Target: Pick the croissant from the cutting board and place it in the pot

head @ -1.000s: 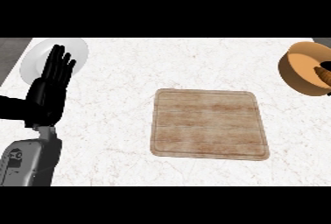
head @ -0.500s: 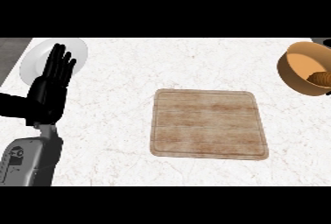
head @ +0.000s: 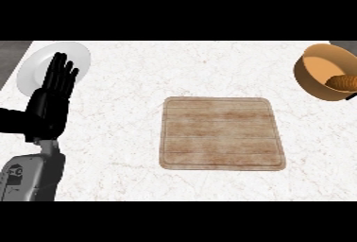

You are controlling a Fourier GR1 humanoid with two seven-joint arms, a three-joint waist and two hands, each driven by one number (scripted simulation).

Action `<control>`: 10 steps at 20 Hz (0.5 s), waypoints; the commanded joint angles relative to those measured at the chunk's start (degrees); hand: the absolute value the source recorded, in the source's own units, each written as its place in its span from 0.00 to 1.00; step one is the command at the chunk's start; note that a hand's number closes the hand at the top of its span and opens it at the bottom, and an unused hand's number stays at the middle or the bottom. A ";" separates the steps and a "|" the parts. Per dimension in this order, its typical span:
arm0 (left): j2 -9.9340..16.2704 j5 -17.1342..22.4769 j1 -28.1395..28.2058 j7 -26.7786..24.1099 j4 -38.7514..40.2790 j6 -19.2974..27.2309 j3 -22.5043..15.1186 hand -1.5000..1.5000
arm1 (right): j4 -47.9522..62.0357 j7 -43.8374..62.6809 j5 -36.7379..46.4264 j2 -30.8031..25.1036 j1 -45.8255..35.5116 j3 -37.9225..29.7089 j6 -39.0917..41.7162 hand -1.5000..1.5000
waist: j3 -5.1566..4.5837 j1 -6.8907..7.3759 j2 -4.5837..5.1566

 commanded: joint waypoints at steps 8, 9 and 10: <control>0.03 -0.32 0.73 2.50 -2.40 0.27 -0.01 0.50 | -11.89 -8.07 -13.96 -1.87 15.20 -4.57 7.10 0.00 | -0.06 -0.73 -0.28; -1.28 -1.71 1.51 1.50 -3.76 1.76 -1.06 0.50 | -12.61 -7.27 -15.11 -2.75 16.90 -5.65 8.24 0.00 | -0.06 -0.83 -0.32; 0.58 0.05 0.74 -0.36 0.47 -0.71 1.37 0.50 | -15.17 -4.05 -15.00 -3.64 18.51 -4.37 10.67 0.00 | -0.11 -1.08 -0.31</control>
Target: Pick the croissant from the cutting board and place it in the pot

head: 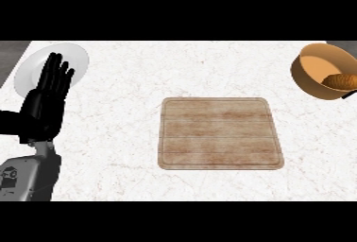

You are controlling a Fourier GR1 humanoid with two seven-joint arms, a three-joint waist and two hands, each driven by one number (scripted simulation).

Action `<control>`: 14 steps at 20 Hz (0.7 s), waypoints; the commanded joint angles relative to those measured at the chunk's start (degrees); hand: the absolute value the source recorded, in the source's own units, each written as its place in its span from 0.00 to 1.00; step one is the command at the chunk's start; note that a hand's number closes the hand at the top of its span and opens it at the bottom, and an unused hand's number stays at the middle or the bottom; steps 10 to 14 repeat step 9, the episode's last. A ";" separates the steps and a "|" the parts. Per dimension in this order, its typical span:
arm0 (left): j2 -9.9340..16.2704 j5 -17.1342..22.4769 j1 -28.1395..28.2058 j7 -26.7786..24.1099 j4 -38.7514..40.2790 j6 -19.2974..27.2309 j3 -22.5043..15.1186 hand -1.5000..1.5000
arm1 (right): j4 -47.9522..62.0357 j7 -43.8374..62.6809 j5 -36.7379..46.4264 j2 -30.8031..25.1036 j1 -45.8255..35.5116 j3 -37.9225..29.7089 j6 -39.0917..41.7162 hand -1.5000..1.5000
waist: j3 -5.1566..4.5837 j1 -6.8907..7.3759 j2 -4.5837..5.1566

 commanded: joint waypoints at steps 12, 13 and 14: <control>1.36 1.55 2.26 2.41 -4.10 -1.92 1.55 0.50 | -17.26 6.64 -10.82 -0.93 18.51 -0.78 8.23 0.00 | -0.03 0.21 0.00; 1.36 1.55 2.26 2.41 -4.10 -1.92 1.55 0.50 | -17.26 6.64 -10.82 -0.93 18.51 -0.78 8.23 0.00 | -0.03 0.21 0.00; 1.36 1.55 2.26 2.41 -4.10 -1.92 1.55 0.50 | -17.26 6.64 -10.82 -0.93 18.51 -0.78 8.23 0.00 | -0.03 0.21 0.00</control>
